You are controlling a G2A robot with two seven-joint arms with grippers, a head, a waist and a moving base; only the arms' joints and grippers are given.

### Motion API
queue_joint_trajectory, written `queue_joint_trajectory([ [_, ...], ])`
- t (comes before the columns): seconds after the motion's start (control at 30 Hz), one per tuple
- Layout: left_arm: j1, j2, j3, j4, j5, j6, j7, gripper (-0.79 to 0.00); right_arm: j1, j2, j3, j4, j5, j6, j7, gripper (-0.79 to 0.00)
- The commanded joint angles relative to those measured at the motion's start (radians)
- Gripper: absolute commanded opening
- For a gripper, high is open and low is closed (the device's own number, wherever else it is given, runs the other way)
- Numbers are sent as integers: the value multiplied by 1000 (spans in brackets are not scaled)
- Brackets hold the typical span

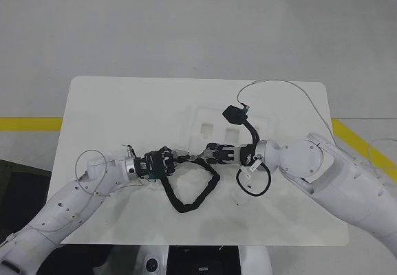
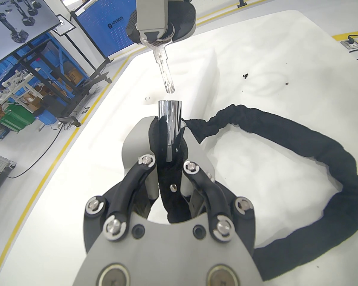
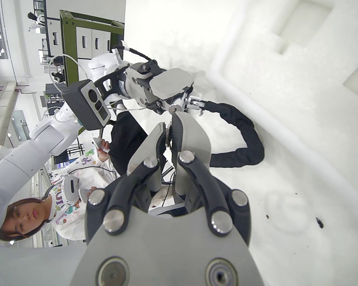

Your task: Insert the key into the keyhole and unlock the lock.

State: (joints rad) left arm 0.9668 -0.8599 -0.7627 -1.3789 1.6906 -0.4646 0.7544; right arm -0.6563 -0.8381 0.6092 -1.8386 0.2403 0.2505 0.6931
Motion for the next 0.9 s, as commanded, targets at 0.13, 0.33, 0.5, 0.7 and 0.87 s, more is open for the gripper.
queue_joint_trajectory([
  [0.13,0,0,0,0,0,0,0,-785,-14,-8,16,-12,-14,6,6,-785],
  [0.33,0,0,0,0,0,0,0,-785,-22,-23,16,-8,-28,7,15,-785],
  [0.5,0,0,0,0,0,0,0,-785,-24,-35,22,3,-39,14,20,-785],
  [0.7,0,0,0,0,0,0,0,-785,-38,-43,39,6,-54,20,19,-785],
  [0.87,0,0,0,0,0,0,0,-785,-52,-49,52,9,-66,22,16,-785],
])
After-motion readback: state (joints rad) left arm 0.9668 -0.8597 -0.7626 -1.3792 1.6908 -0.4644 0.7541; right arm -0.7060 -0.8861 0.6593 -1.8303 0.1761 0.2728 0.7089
